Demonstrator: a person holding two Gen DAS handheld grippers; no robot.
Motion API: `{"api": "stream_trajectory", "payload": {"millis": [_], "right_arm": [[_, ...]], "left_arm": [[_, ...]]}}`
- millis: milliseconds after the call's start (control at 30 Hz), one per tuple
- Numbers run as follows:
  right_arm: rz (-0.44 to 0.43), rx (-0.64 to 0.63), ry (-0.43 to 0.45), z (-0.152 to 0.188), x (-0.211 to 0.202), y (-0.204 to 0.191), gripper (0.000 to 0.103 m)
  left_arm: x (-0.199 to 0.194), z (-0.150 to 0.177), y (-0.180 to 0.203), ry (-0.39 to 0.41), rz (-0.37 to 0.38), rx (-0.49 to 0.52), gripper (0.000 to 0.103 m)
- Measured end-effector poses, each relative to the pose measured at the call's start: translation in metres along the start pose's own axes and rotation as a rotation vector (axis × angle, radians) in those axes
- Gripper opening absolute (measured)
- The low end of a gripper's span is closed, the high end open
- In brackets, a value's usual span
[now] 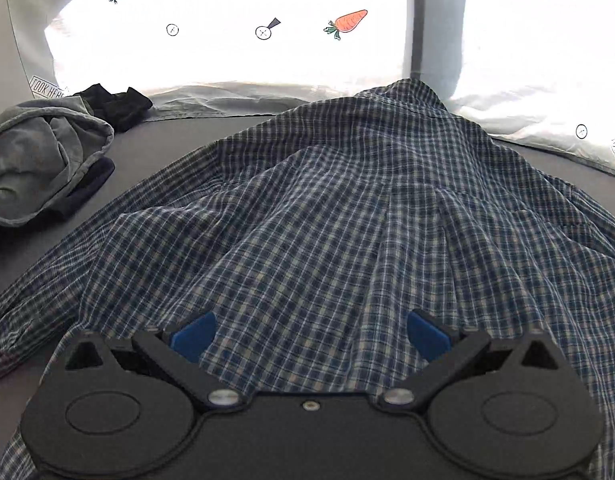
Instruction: Fold clothes
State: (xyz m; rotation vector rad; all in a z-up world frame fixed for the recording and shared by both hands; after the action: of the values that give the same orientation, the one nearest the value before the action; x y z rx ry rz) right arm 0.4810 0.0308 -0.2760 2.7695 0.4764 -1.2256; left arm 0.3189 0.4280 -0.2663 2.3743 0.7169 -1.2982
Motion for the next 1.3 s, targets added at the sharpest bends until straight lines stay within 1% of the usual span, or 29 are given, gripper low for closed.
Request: {"api": "stream_trajectory", "payload": {"millis": [100, 167, 233, 333, 400, 467, 500, 533, 667, 767, 833, 867, 1000, 1100, 1133, 1200, 1300], "right_arm": [[-0.028, -0.057, 0.017, -0.038, 0.041, -0.024, 0.103], [-0.049, -0.100, 0.020, -0.058, 0.064, -0.039, 0.103], [-0.063, -0.141, 0.024, -0.072, 0.085, -0.052, 0.103], [-0.055, -0.187, 0.001, -0.084, 0.121, -0.063, 0.103], [-0.030, -0.187, -0.022, -0.091, 0.145, -0.065, 0.103], [-0.057, -0.135, 0.003, -0.103, 0.161, -0.066, 0.103], [-0.050, -0.122, 0.012, -0.110, 0.169, -0.065, 0.103], [-0.044, -0.124, 0.023, -0.117, 0.175, -0.065, 0.103], [-0.067, -0.142, 0.027, -0.143, 0.199, -0.068, 0.103], [-0.066, -0.143, 0.006, -0.154, 0.209, -0.067, 0.103], [-0.066, -0.137, -0.004, -0.154, 0.206, -0.065, 0.103], [-0.073, -0.130, 0.008, -0.153, 0.198, -0.065, 0.103], [-0.076, -0.089, 0.072, -0.133, 0.146, -0.054, 0.103], [-0.030, -0.019, 0.099, -0.100, 0.097, -0.028, 0.103], [-0.009, 0.005, 0.093, -0.085, 0.083, -0.018, 0.103], [0.036, 0.051, 0.073, -0.050, 0.057, 0.003, 0.103], [0.121, 0.095, 0.014, 0.008, 0.022, 0.034, 0.103]], "left_arm": [[0.013, -0.002, 0.001, -0.037, -0.026, 0.032, 0.103], [0.019, -0.005, 0.005, -0.045, -0.050, 0.077, 0.103], [0.024, -0.011, 0.009, -0.047, -0.033, 0.100, 0.103], [0.030, -0.018, 0.008, -0.056, -0.020, 0.087, 0.103], [0.032, -0.021, 0.008, -0.053, -0.025, 0.085, 0.103], [0.034, -0.024, 0.009, -0.047, -0.025, 0.085, 0.103], [0.034, -0.025, 0.009, -0.046, -0.025, 0.084, 0.103], [0.035, -0.027, 0.009, -0.045, -0.026, 0.082, 0.103], [0.036, -0.029, 0.009, -0.035, -0.031, 0.074, 0.103], [0.036, -0.029, 0.008, -0.024, -0.030, 0.075, 0.103], [0.036, -0.029, 0.009, -0.022, -0.030, 0.077, 0.103], [0.036, -0.030, 0.008, -0.024, -0.029, 0.077, 0.103], [0.034, -0.029, 0.007, -0.020, -0.030, 0.076, 0.103], [0.033, -0.028, 0.007, -0.008, -0.030, 0.076, 0.103], [0.033, -0.028, 0.008, -0.007, -0.030, 0.078, 0.103], [0.032, -0.028, 0.008, -0.019, -0.032, 0.078, 0.103], [0.030, -0.026, 0.011, -0.034, -0.025, 0.089, 0.103]]}}
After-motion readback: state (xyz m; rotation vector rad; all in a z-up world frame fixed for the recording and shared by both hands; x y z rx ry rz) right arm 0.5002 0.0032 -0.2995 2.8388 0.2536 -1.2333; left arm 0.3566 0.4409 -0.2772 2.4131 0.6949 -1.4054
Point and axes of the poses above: each gripper's, at about its wrist camera, not at the fingertips, and x roughly the way its jaws point, y to its right, z to its underside, the point moved 10 cm from there along x, roughly the way its jaws point, and after that the axes turned 2 degrees about -y, right-handed, at the moved point
